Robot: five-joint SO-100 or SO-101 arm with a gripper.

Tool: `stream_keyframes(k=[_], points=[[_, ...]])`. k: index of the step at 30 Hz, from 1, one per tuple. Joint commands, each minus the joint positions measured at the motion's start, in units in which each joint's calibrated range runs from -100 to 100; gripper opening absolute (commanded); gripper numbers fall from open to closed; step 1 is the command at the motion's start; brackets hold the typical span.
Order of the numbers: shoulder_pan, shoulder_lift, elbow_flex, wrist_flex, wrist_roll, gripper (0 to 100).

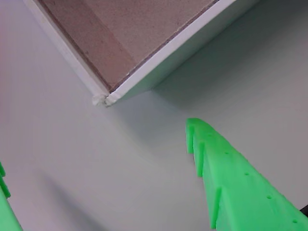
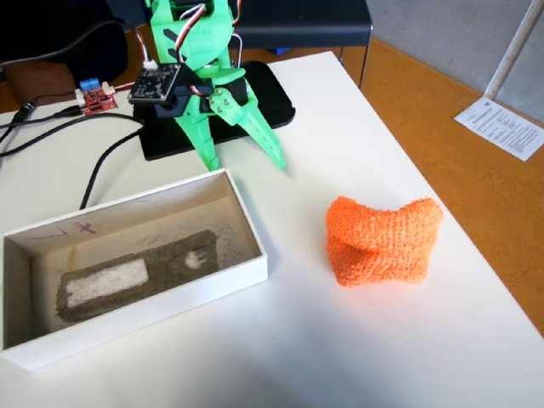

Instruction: Remove orange objects from table

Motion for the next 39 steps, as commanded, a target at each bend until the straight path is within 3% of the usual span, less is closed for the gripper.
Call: stream_keyframes(k=[1, 16, 24, 29, 33, 39], points=[[0.0, -0.3, -0.3, 0.2, -0.3, 41], [-0.4, -0.3, -0.3, 0.2, -0.3, 41], [-10.7, -0.3, -0.3, 0.2, -0.7, 41], [-6.4, -0.3, -0.3, 1.2, 12.5, 41], [-4.2, -0.2, -3.7, 1.2, 19.7, 41], [-13.8, 15.4, -31.0, -7.0, 14.0, 41]])
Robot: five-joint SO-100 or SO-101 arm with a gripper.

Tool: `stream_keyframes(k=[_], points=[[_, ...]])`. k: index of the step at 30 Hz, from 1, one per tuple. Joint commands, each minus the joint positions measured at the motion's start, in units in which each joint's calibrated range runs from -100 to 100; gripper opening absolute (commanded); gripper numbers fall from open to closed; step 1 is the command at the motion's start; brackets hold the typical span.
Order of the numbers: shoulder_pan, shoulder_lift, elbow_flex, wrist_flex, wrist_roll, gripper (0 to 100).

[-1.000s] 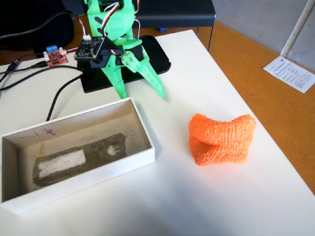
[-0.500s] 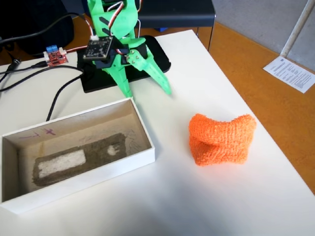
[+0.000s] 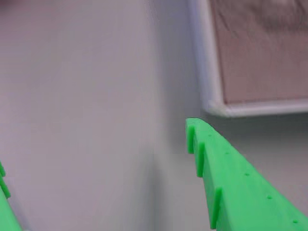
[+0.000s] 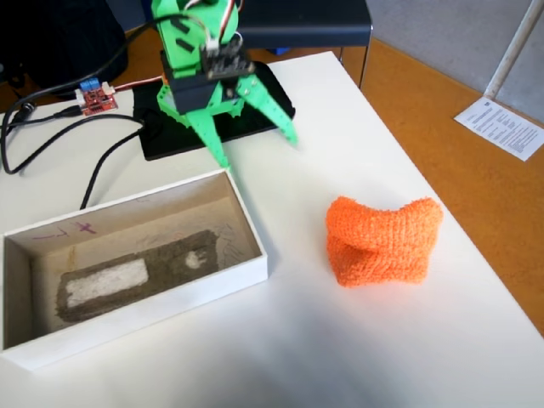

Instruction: Remove orange objects from table

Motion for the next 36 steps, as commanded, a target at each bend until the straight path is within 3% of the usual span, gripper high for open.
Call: stream_keyframes(k=[1, 6, 14, 16, 18, 24, 27, 34, 36], points=[[-5.2, 16.2, -23.6, -12.3, -3.9, 41], [-6.5, 42.8, -41.1, -35.6, -5.6, 41], [-5.5, 77.7, -53.0, -52.9, -2.6, 41], [-5.6, 81.7, -53.1, -52.8, -2.2, 41], [-6.0, 84.3, -53.2, -51.1, -3.9, 56], [-8.3, 88.4, -61.0, -32.8, -7.7, 59], [-9.1, 89.9, -63.2, -26.8, -8.7, 59], [-8.4, 94.7, -65.5, -25.0, -9.1, 59], [-8.0, 95.8, -66.0, -24.1, -8.8, 49]])
